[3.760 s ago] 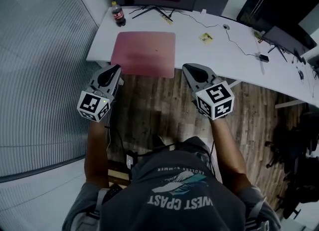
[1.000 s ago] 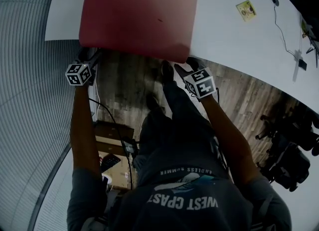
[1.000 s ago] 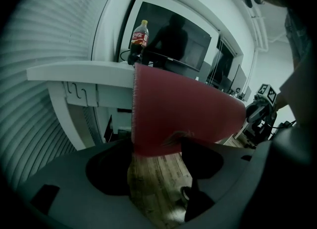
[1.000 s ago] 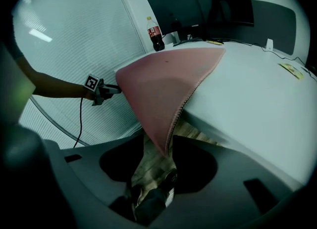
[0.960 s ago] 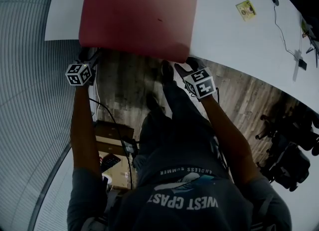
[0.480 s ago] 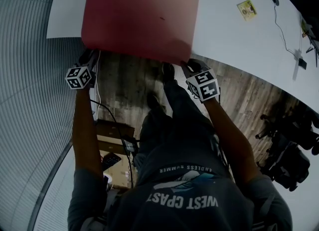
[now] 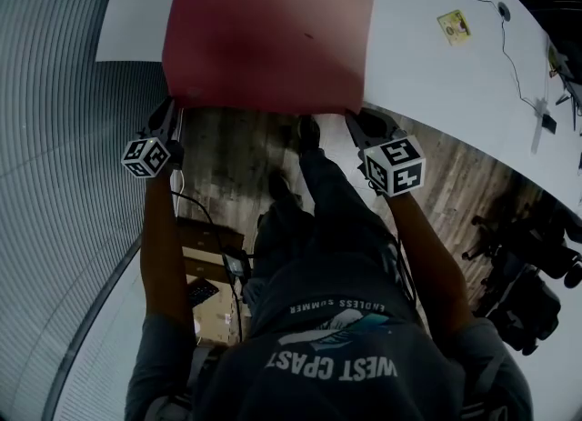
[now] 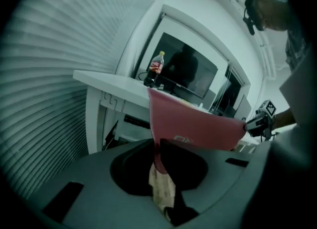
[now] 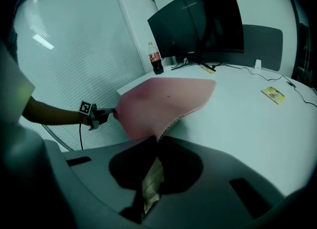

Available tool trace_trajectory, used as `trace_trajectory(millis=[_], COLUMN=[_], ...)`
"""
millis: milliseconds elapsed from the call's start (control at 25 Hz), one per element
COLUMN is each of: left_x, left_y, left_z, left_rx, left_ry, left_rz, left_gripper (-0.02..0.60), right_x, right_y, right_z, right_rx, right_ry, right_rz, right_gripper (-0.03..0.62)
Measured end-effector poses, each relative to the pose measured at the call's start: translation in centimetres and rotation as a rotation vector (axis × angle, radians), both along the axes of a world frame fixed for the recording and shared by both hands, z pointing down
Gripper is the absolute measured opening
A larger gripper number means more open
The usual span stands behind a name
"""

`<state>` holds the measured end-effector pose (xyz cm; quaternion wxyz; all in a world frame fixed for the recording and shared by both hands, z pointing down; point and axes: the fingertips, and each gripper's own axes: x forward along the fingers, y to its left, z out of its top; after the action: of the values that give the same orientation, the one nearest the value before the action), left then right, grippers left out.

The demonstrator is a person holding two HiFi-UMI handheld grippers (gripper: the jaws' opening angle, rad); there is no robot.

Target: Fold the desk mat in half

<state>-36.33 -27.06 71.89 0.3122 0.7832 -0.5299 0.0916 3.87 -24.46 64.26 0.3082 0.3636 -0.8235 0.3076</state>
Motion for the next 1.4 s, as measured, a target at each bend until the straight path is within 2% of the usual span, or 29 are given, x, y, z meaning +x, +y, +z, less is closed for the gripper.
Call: trace_trajectory(millis=[120, 200, 440, 520, 600, 720, 920, 1080, 1240, 1400], left_x=[-0.1, 0.1, 0.3, 0.9, 1.3, 1.6, 1.5, 1.7, 0.9, -0.5], left_y=[0.2, 0.1, 0.0, -0.3, -1.0, -2.1, -4.4, -6.8, -8.8, -10.5], left_z=[-1.1, -2.4, -7.4, -9.4, -11.8, -15.3, -20.1, -22.4, -23.1, -24.4], left_rx=[0.032, 0.063, 0.198, 0.246, 0.301, 0.382, 0.491, 0.548, 0.589, 0.653], left_ry=[0.060, 0.137, 0.540, 0.636, 0.690, 0.736, 0.758, 0.782, 0.814, 0.791], left_rz=[-0.053, -0.097, -0.278, -0.298, -0.303, -0.300, -0.293, -0.292, -0.346, -0.436], left_gripper=[0.054, 0.054, 0.073, 0.090, 0.109, 0.123, 0.132, 0.133, 0.132, 0.129], right_x=[-0.2, -0.2, -0.1, 0.2, 0.6, 1.0, 1.0, 0.8, 0.7, 0.9], right_y=[-1.0, -1.9, -4.5, -5.5, -6.5, -7.9, -10.2, -11.9, -13.9, -16.2], right_z=[-2.5, -4.1, -7.3, -7.9, -8.6, -9.4, -10.5, -11.2, -11.5, -11.2], right_rx=[0.008, 0.009, 0.025, 0.024, 0.027, 0.030, 0.015, -0.029, -0.076, -0.130], right_ry=[-0.081, -0.139, -0.255, -0.290, -0.318, -0.359, -0.450, -0.552, -0.637, -0.709], right_rz=[0.046, 0.085, 0.166, 0.194, 0.219, 0.251, 0.300, 0.352, 0.413, 0.477], right_gripper=[0.041, 0.041, 0.041, 0.041, 0.041, 0.041, 0.041, 0.041, 0.041, 0.041])
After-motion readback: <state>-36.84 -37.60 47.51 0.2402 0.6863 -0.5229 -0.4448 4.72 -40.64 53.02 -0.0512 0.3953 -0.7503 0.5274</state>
